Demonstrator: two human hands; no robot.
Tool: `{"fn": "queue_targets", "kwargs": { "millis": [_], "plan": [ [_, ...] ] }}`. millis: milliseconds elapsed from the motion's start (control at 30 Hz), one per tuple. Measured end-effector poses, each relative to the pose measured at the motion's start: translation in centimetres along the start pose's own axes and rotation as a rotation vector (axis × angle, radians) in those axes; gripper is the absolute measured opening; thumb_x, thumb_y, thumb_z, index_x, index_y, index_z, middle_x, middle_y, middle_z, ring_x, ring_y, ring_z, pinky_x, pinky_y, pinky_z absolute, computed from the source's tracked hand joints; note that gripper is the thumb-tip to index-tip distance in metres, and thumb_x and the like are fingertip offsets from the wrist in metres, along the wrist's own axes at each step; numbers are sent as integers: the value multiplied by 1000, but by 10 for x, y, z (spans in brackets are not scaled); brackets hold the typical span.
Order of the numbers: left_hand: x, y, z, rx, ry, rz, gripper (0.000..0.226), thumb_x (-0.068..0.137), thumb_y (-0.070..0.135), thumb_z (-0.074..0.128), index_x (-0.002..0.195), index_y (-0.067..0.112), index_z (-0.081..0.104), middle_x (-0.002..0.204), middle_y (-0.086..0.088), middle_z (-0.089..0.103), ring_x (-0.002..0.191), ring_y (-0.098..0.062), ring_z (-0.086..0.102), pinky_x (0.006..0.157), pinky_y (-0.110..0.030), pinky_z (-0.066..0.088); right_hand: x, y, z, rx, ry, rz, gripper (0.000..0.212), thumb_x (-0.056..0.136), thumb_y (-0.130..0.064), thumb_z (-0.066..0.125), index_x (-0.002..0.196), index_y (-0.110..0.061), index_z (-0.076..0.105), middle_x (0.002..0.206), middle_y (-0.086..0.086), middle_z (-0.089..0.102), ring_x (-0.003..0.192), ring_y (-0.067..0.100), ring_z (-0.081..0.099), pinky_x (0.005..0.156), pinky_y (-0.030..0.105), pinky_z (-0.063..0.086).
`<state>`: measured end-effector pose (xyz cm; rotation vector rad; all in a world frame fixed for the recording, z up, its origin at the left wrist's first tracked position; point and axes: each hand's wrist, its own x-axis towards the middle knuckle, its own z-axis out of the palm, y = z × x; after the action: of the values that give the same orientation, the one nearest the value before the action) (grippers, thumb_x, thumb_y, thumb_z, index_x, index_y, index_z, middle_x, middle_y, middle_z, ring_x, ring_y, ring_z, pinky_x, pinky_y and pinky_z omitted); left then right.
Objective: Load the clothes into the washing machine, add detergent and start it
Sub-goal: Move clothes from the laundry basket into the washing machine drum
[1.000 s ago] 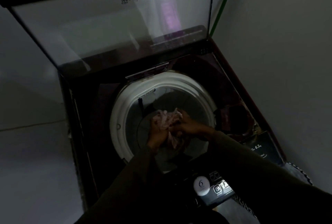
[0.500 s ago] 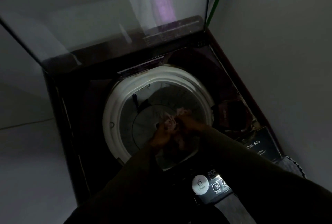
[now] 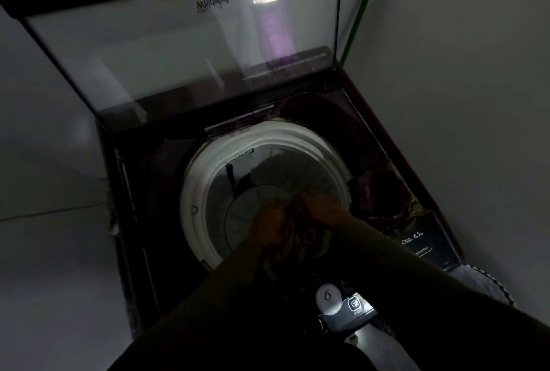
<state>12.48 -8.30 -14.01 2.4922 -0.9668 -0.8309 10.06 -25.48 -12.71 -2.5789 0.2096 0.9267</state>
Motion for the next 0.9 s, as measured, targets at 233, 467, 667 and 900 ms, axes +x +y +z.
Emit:
{"fn": "queue_targets", "kwargs": {
  "millis": [233, 467, 667, 900],
  "plan": [
    [-20, 31, -41, 156, 78, -58, 76, 93, 50, 22, 154, 5, 17, 161, -12, 15, 150, -35, 5, 118, -52, 20, -50, -19, -36, -203, 209, -5, 58, 97, -30, 48, 151, -17, 27, 162, 15, 10, 150, 32, 11, 112, 50, 34],
    [-32, 78, -56, 229, 354, -83, 75, 93, 54, 7, 155, 14, 17, 163, -7, 15, 151, -27, 1, 120, -49, 5, -114, -10, -55, -267, 565, -4, 76, 95, -58, 40, 155, -20, 15, 164, 10, -9, 149, 29, -17, 118, 58, 10],
    [-34, 142, -60, 241, 466, -9, 83, 89, 59, -4, 154, 13, 20, 162, -10, 17, 151, -28, 4, 120, -50, 1, -167, 24, -64, -212, 670, 63, 79, 90, -67, 5, 156, -23, 4, 163, 8, -12, 149, 27, -19, 120, 55, 7],
    [-34, 223, -25, 304, 409, 54, 83, 88, 63, -10, 157, 18, 6, 165, -3, 3, 151, -24, -10, 121, -52, -2, -239, 94, -45, -161, 729, 176, 74, 97, -63, 22, 156, -24, -1, 163, 5, -16, 148, 24, -21, 120, 56, 9]
  ]
}}
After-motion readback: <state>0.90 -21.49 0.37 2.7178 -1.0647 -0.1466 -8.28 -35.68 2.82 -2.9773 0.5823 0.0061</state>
